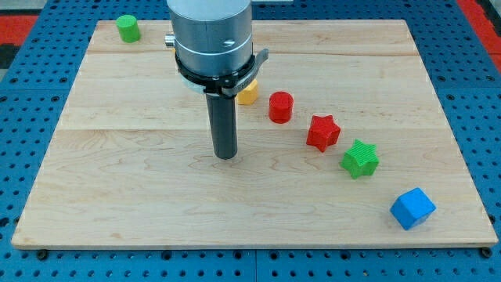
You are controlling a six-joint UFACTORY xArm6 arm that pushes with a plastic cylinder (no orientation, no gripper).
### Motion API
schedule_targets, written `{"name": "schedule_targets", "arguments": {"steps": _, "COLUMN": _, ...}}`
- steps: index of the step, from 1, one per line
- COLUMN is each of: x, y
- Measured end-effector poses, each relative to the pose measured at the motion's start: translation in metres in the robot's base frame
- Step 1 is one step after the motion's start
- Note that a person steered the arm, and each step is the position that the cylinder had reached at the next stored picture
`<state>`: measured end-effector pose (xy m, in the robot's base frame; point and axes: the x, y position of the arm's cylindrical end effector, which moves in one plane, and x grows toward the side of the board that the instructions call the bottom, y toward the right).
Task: Move your hand to the left of the yellow heart
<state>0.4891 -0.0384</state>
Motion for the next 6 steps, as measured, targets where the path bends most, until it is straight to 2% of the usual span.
{"name": "schedule_targets", "arguments": {"steps": 1, "x": 0.037, "y": 0.004}}
{"name": "schedule_targets", "arguments": {"steps": 2, "x": 0.036, "y": -0.061}}
{"name": "schedule_targets", "arguments": {"steps": 3, "x": -0.014, "y": -0.104}}
{"name": "schedule_targets", "arguments": {"steps": 5, "x": -0.157, "y": -0.105}}
{"name": "schedule_targets", "arguments": {"steps": 6, "x": -0.171, "y": -0.111}}
